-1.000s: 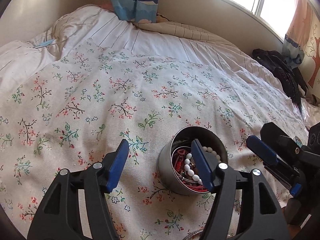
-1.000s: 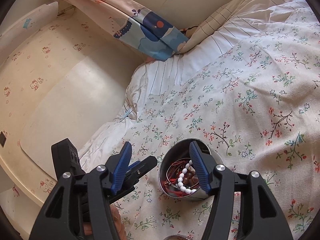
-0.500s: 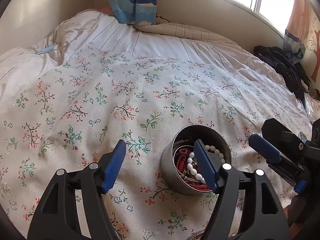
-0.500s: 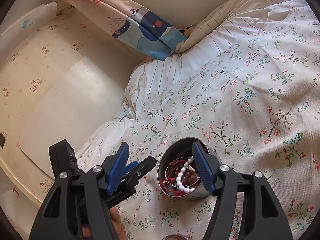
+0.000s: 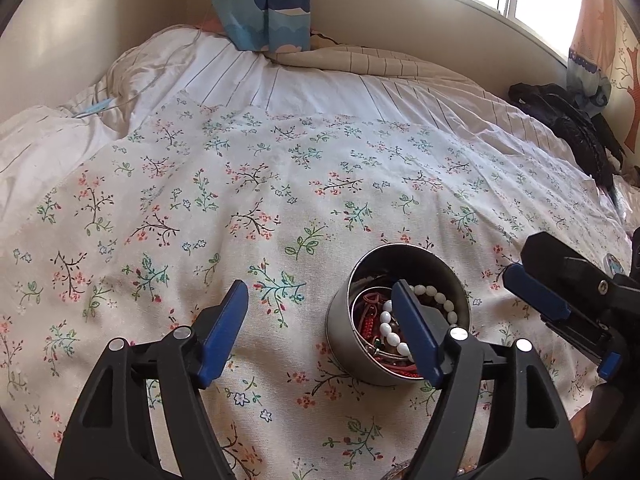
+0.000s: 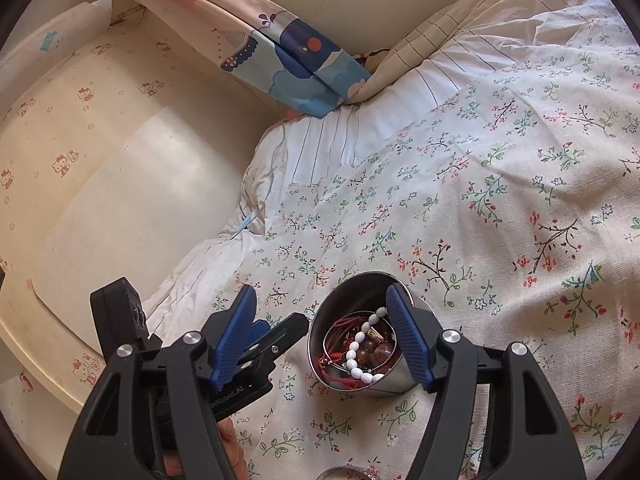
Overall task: Organize jewelry
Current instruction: 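Withdraw both open grippers from the tin toward the remaining jewelry, then reach the left gripper toward the silver bangle while the right gripper approaches the pink pearl bracelet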
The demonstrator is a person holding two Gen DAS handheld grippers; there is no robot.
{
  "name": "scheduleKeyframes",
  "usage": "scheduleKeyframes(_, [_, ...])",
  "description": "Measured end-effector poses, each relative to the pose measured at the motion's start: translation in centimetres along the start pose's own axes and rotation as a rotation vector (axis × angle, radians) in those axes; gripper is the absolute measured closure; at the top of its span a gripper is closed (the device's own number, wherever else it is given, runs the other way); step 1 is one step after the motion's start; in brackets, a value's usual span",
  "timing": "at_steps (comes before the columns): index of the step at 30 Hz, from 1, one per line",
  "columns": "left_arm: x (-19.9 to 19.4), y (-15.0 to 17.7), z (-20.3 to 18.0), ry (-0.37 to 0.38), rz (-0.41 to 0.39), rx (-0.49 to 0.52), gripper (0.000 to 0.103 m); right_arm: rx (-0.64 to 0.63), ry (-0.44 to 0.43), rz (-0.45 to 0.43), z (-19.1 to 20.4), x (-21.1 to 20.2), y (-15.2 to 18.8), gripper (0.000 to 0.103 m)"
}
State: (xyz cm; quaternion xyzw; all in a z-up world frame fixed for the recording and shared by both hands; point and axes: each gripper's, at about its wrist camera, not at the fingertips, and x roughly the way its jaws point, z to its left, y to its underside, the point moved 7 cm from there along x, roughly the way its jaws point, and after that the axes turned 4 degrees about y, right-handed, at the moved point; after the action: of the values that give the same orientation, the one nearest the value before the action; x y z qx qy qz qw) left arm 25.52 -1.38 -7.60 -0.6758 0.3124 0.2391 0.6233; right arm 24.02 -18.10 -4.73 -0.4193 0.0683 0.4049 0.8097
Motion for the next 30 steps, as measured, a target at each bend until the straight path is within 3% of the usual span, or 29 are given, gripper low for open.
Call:
scheduleKeyframes(7, [-1.5, 3.3, 0.8, 0.000, 0.057, 0.027, 0.032, -0.191, 0.274, 0.098, -0.5, -2.8, 4.1, 0.034])
scheduleKeyframes(13, [-3.7, 6.9, -1.1, -0.019, 0.085, 0.195, 0.032, -0.324, 0.484, 0.241, -2.8, -4.3, 9.8, 0.034])
scheduleKeyframes(19, [-2.8, 10.0, -3.5, -0.049, 0.165, 0.359, 0.032, -0.434, 0.602, 0.338, -3.8, -4.1, 12.9, 0.032])
scheduleKeyframes(24, [-1.9, 10.9, -2.9, -0.122, 0.203, 0.399, 0.031, -0.442, 0.753, 0.292, -5.3, -5.0, 11.8, 0.021])
scheduleKeyframes(26, [-1.9, 10.6, -2.2, -0.195, 0.186, 0.399, 0.031, -0.395, 0.846, 0.245, -7.0, -6.4, 10.6, 0.020])
scheduleKeyframes(27, [-1.9, 10.4, -1.8, -0.221, 0.183, 0.392, 0.031, -0.366, 0.857, 0.229, -7.5, -7.0, 10.1, 0.020])
scheduleKeyframes(30, [-2.0, 9.9, -0.9, -0.230, 0.179, 0.352, 0.031, -0.308, 0.783, 0.197, -7.6, -7.7, 9.6, 0.020])
